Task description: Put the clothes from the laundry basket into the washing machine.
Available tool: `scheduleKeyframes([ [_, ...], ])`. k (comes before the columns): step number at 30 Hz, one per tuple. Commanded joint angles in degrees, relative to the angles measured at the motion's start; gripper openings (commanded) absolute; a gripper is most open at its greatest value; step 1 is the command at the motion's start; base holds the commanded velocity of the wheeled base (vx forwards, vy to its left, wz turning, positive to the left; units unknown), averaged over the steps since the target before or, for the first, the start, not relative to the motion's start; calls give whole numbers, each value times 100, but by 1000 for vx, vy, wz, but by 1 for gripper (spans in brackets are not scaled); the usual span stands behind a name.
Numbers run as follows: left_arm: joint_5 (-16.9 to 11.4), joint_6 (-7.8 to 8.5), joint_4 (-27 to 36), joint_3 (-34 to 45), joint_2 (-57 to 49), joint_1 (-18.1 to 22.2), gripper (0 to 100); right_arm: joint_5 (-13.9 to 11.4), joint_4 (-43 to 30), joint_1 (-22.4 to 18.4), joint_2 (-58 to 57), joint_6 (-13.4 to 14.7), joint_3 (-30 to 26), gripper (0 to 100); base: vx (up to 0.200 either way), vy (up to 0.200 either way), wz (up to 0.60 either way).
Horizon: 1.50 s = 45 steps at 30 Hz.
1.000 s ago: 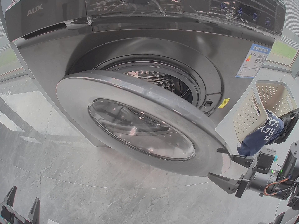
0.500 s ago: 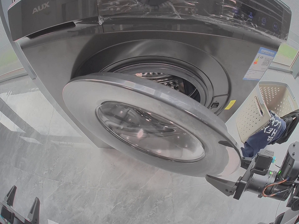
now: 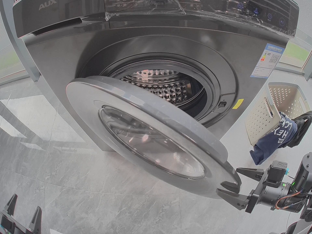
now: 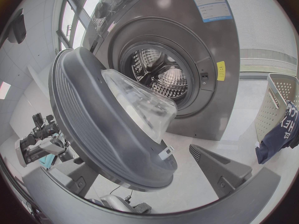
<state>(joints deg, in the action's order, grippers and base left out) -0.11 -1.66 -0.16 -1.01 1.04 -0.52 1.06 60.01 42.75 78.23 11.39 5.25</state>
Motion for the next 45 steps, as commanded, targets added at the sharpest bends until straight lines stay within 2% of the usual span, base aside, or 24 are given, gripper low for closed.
scheduleKeyframes([
  [1, 2, -1, -2, 101, -95, 0, 100, 17, -7, -30, 35, 4, 186, 100, -200, 0, 0],
  [8, 2, -1, -2, 101, -95, 0, 100, -27, 2, 75, 413, -49, 336, 100, -114, 0, 0],
  [15, 2, -1, -2, 101, -95, 0, 100, -27, 10, 524, 509, 57, 310, 100, 0, 0, 0],
  [21, 2, -10, -11, 101, -95, 0, 100, -27, 2, 550, 465, 83, 99, 100, 0, 0, 0],
  [26, 2, -10, -2, 101, -95, 0, 100, 8, -122, 348, 325, 48, -525, 100, 0, 0, 0],
  [29, 2, -1, -2, 101, -95, 0, 100, 8, -517, 295, 96, 83, -525, 100, 0, 0, 0],
  [31, 2, -10, -2, 101, -95, 0, 100, -27, -983, 40, -176, 48, -517, 100, 0, 0, 0],
  [33, 2, -1, -2, 101, -95, 0, 100, -18, -1027, -74, -194, 22, -517, 100, 0, 0, 0],
  [35, 2, -10, -2, 101, -95, 0, 100, -9, -1018, -399, -141, -31, -517, 100, 0, 0, 0],
  [39, 2, -1, -11, 101, -95, 0, 100, -27, -983, -1094, 123, -119, -244, 100, 0, 0, 0],
  [41, 2, -1, -2, 101, -95, 0, 100, -18, -983, -1111, 140, -119, -218, 100, 0, 0, 0],
  [42, 2, -1, -2, 101, -95, 0, 100, -27, -974, -1234, 351, -110, 143, 100, 0, 0, 0],
  [45, 2, -1, -2, 92, -95, 0, 100, -27, -983, -1181, 527, -84, 503, 100, 0, 0, 0],
])
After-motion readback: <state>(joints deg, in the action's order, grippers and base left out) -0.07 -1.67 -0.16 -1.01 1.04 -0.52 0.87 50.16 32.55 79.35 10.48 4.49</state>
